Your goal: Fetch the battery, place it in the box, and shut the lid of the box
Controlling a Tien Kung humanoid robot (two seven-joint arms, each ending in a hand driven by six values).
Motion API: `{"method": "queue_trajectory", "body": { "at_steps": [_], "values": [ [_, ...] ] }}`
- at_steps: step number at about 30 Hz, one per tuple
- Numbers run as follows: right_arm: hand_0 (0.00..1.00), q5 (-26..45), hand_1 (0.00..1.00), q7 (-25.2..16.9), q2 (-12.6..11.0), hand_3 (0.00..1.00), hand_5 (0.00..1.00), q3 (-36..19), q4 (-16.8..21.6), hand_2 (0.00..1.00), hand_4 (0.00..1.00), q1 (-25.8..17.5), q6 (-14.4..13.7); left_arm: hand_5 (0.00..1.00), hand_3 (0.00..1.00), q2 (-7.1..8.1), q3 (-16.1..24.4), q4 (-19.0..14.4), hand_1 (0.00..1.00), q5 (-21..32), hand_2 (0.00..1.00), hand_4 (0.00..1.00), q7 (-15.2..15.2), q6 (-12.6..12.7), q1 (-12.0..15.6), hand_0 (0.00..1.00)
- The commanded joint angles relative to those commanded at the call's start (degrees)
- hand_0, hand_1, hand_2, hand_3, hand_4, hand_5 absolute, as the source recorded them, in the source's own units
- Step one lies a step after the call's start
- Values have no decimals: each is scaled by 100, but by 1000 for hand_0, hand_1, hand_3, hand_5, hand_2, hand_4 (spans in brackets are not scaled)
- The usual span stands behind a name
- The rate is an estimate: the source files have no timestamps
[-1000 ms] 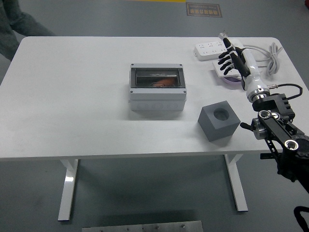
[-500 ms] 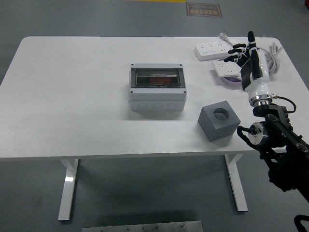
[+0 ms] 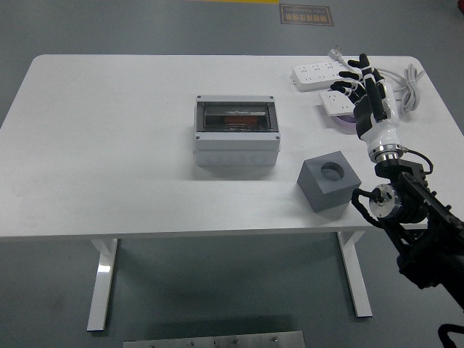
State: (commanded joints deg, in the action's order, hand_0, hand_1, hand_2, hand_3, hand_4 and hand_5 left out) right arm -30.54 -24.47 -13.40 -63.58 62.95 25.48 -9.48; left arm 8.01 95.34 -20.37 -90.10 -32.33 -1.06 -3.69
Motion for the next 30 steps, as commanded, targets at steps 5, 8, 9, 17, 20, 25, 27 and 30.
{"method": "queue_trajectory", "body": {
  "at_steps": [5,8,9,17,20,25,27,30],
  "values": [
    [528,-12,436,72,-1,563,471,-7,26,498,715,-22,64,2,542,4,-8,3,693,29,566,120,-8,-9,1,513],
    [528,-11,436,119,-11,563,471,-18,50,498,715,-40,107,2,542,4,-16,6,693,48,566,120,-6,-10,0,513],
    [600,-10,520,136,-13,577,477,-23,60,548,719,-46,125,2,543,4,-19,6,680,51,552,124,-8,-11,2,514],
    [656,-114,597,317,-22,596,491,-55,143,591,721,-96,294,2,544,16,-29,5,670,84,542,130,-25,-17,14,516],
    [656,-242,597,421,-28,596,491,-84,168,591,721,-103,365,2,544,16,-36,9,670,96,542,130,-17,-16,7,516],
    [690,-444,637,539,-56,634,501,-125,193,628,725,-105,408,2,550,14,-39,14,666,100,528,138,-7,-19,-3,517],
    [756,-508,708,574,-65,706,707,-139,199,711,858,-108,417,2,553,16,-39,14,659,98,521,147,-9,-21,0,521],
    [756,-600,708,619,-79,706,707,-146,219,711,858,-114,434,2,553,19,-42,14,659,105,521,147,-13,-22,8,521]
  ]
}}
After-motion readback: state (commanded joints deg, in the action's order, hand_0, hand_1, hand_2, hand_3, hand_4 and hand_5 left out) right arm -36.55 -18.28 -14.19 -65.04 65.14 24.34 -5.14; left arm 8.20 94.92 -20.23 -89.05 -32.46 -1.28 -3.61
